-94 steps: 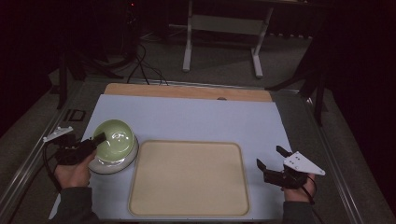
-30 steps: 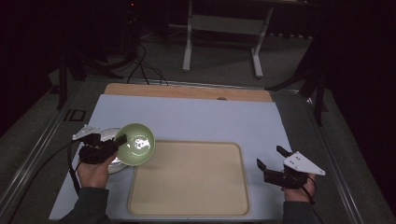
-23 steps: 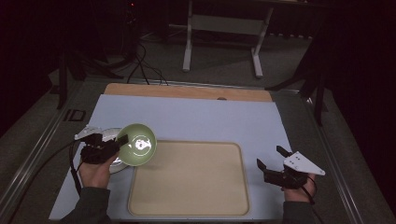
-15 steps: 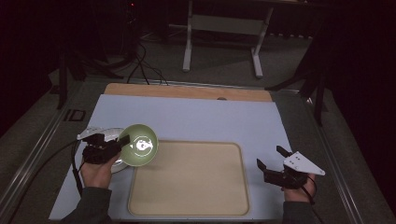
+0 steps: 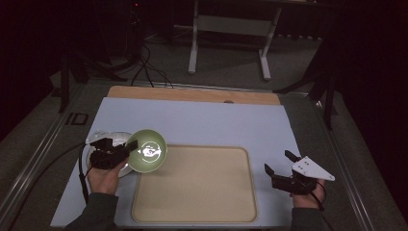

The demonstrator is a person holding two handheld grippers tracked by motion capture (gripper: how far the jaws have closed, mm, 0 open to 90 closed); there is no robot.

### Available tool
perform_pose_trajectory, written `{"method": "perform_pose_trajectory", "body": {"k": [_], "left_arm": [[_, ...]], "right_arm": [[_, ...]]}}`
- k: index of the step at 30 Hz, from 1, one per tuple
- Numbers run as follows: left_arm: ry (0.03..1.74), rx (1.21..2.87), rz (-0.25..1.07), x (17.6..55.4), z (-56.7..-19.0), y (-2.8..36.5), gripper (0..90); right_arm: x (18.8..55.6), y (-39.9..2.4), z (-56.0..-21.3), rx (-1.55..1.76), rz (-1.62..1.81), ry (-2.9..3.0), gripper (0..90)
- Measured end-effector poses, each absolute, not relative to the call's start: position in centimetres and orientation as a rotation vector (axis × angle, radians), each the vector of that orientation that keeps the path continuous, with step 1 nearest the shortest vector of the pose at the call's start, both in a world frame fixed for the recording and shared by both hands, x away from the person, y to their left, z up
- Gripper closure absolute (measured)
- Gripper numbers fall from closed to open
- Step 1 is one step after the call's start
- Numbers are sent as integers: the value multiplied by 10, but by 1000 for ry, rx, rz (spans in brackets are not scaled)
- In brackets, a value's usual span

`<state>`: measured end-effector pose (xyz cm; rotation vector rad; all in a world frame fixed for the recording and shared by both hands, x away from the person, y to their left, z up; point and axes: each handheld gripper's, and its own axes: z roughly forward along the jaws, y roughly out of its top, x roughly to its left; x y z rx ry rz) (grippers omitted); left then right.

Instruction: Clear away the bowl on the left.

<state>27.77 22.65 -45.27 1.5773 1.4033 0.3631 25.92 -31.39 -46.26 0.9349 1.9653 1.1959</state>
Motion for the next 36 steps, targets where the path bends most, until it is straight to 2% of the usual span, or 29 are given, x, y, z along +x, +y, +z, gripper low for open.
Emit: {"method": "perform_pose_trajectory", "body": {"k": [36], "left_arm": [[1371, 1647, 325, 282, -460, 202, 826]], "right_arm": [[259, -314, -463, 934, 1196, 1967, 136]]}}
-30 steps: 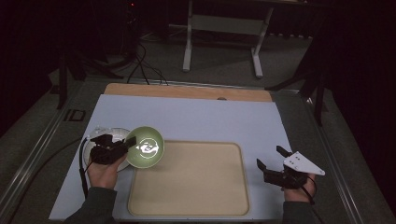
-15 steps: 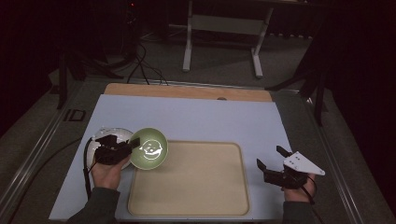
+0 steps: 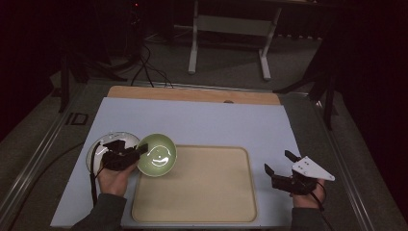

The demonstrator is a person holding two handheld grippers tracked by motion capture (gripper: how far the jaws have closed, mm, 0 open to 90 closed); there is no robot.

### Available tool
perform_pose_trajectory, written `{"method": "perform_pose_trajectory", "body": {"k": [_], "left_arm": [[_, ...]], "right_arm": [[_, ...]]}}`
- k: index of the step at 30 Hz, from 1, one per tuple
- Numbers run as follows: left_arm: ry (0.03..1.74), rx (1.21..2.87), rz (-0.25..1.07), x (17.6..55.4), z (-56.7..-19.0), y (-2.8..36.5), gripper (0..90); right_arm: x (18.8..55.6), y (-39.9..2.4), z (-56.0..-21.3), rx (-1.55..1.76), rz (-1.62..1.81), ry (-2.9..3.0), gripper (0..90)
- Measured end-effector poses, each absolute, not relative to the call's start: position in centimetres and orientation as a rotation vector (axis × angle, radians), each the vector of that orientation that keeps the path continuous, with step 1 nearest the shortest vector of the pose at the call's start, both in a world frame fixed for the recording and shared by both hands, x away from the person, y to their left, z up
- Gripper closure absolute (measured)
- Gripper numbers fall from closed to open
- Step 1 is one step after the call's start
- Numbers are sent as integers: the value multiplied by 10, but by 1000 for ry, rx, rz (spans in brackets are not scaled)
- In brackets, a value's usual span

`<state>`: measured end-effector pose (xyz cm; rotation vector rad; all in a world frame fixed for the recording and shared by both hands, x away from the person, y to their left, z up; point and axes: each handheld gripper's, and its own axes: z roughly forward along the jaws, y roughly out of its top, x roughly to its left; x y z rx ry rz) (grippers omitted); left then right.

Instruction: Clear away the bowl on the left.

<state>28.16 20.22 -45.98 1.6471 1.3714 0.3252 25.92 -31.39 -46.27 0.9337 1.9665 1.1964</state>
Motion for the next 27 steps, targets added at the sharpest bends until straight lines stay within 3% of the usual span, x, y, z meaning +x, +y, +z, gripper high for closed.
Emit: {"method": "perform_pose_trajectory", "body": {"k": [27], "left_arm": [[1357, 1699, 299, 283, -466, 186, 826]], "right_arm": [[259, -314, -463, 935, 1196, 1966, 136]]}}
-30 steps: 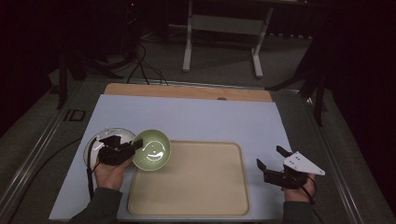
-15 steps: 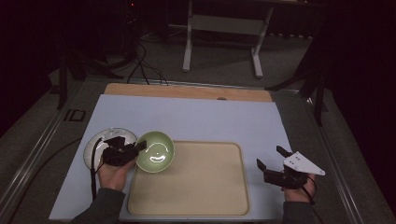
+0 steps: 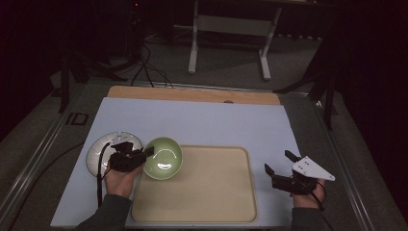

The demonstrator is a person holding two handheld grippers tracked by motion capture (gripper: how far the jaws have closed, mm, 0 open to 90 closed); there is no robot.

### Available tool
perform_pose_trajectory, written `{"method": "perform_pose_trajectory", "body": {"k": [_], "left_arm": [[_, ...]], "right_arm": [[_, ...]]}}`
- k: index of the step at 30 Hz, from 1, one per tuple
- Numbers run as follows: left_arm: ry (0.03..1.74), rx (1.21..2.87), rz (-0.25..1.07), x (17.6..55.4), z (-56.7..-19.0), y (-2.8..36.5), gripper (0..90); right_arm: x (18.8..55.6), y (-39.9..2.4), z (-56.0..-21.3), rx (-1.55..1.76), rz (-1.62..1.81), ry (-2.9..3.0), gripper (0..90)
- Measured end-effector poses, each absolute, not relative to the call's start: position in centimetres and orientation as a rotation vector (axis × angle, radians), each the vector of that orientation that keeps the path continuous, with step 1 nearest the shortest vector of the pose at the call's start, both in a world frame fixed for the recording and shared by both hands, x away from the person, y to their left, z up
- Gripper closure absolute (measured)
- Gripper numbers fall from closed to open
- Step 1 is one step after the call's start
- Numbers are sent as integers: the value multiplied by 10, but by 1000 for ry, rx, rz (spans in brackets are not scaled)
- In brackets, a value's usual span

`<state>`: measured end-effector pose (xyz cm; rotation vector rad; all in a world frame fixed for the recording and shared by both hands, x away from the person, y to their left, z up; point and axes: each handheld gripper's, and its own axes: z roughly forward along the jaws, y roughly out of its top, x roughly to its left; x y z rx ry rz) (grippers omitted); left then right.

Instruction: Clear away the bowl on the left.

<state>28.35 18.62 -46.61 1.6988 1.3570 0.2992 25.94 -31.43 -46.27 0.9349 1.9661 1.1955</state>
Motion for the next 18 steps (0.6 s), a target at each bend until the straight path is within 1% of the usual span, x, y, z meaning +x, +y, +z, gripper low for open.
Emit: {"method": "perform_pose_trajectory", "body": {"k": [18], "left_arm": [[1343, 1747, 279, 284, -472, 172, 826]], "right_arm": [[260, -314, -463, 932, 1200, 1967, 135]]}}
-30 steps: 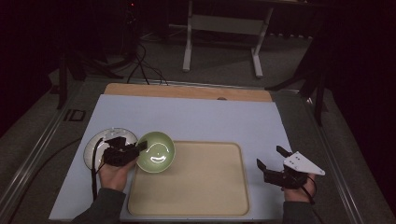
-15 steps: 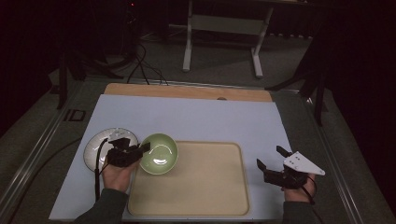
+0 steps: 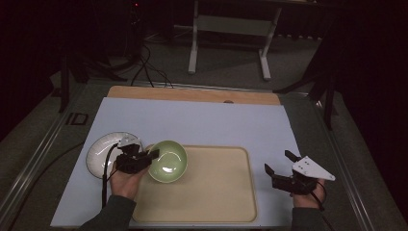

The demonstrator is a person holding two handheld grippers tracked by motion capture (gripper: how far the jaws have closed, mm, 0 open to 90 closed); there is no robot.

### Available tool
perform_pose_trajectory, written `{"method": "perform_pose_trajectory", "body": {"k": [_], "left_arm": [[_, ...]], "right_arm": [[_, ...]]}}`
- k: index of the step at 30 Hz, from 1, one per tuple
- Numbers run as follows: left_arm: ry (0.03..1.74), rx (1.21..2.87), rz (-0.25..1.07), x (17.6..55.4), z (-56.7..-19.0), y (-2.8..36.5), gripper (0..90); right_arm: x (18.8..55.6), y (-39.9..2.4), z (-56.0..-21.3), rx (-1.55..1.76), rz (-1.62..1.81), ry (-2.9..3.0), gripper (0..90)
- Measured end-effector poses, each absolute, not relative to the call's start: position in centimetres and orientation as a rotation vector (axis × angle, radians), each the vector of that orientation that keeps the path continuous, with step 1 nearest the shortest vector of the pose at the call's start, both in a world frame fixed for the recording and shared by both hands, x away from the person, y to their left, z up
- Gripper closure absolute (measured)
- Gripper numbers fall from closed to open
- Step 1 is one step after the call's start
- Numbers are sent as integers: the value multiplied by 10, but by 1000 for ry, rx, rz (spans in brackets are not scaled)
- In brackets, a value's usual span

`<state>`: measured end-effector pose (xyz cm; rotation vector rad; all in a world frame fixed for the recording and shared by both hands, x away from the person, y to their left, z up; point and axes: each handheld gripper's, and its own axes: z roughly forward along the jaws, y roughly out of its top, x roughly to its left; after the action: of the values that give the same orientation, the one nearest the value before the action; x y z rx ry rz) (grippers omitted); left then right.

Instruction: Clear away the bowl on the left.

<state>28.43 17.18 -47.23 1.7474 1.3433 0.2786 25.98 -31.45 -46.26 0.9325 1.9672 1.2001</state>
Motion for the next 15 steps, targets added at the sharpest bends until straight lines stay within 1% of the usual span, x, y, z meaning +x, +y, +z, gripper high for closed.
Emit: {"method": "perform_pose_trajectory", "body": {"k": [15], "left_arm": [[1335, 1793, 254, 286, -480, 158, 826]], "right_arm": [[259, -314, -462, 934, 1198, 1967, 136]]}}
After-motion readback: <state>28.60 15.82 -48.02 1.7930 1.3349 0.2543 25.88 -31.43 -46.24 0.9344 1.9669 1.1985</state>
